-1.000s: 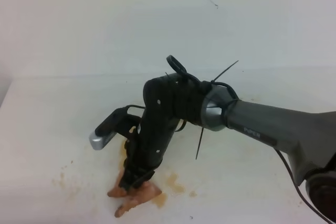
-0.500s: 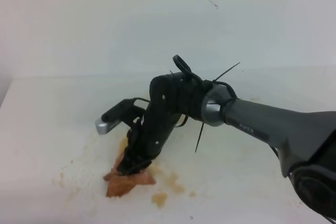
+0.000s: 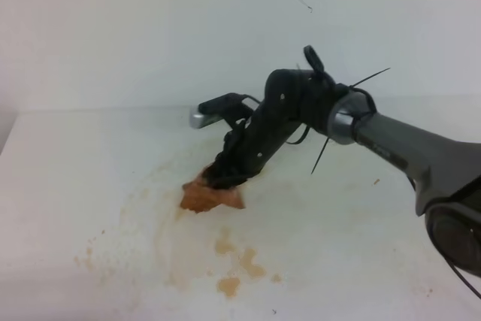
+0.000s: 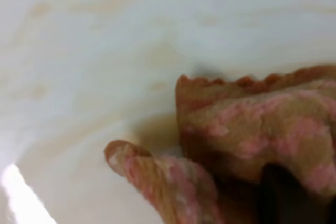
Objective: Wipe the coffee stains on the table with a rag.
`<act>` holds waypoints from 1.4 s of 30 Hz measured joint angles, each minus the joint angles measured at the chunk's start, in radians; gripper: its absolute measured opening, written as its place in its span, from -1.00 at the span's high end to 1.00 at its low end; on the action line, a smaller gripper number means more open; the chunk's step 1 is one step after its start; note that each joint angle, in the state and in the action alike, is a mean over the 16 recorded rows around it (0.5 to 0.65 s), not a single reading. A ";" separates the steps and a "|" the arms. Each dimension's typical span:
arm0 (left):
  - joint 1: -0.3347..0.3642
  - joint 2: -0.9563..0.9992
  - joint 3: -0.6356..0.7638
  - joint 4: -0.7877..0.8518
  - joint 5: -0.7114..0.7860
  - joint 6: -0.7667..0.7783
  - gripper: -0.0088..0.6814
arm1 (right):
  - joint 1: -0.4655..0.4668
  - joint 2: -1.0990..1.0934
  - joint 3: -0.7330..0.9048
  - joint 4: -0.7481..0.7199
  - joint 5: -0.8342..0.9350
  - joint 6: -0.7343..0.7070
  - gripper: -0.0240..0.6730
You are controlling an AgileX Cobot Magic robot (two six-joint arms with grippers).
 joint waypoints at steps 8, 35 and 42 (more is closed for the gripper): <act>0.000 -0.002 0.002 0.000 -0.001 0.000 0.98 | -0.048 -0.033 -0.009 0.020 0.002 -0.025 0.79; 0.000 0.000 0.000 0.000 0.000 0.000 0.98 | -0.116 -0.097 0.043 0.023 -0.130 -0.018 0.80; 0.000 0.000 0.000 0.000 0.000 0.000 0.98 | -0.067 -0.030 0.043 0.103 -0.078 -0.033 0.80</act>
